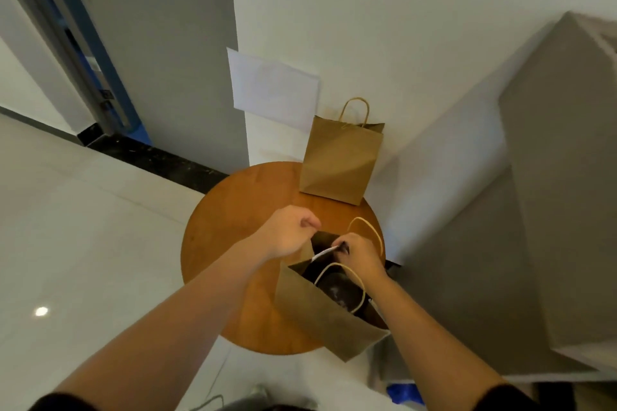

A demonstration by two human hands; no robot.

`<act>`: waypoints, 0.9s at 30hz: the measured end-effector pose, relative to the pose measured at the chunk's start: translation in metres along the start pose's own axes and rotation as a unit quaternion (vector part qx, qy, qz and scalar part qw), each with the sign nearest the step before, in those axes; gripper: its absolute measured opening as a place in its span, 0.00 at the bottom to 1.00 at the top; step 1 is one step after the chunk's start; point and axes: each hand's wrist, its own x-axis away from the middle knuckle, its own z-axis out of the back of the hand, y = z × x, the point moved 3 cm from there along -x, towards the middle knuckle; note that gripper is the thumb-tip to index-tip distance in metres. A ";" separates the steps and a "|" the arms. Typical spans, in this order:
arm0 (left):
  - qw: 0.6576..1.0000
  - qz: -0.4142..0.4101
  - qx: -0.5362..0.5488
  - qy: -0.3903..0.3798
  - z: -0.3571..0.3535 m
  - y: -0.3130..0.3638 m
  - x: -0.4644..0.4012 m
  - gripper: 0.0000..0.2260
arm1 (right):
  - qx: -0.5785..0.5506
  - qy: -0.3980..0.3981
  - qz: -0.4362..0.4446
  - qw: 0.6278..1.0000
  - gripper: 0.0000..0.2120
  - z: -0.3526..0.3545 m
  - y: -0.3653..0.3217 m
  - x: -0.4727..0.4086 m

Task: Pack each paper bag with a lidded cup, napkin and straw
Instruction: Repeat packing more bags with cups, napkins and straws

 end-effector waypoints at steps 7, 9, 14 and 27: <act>0.997 -0.032 -0.017 -0.073 0.005 0.000 -0.026 0.12 | 0.017 -0.047 -0.026 0.998 0.14 -0.003 -0.002 -0.008; 0.993 -0.063 -0.038 -0.095 0.005 0.008 -0.032 0.13 | 0.016 -0.036 -0.022 0.999 0.14 0.006 -0.001 -0.002; 0.977 -0.132 -0.102 -0.130 0.005 0.042 -0.041 0.12 | 0.019 0.028 -0.021 0.999 0.12 0.040 -0.009 0.018; 0.895 -0.417 -0.147 -0.066 0.019 0.244 0.000 0.09 | 0.049 0.255 -0.041 0.965 0.09 0.203 -0.049 0.183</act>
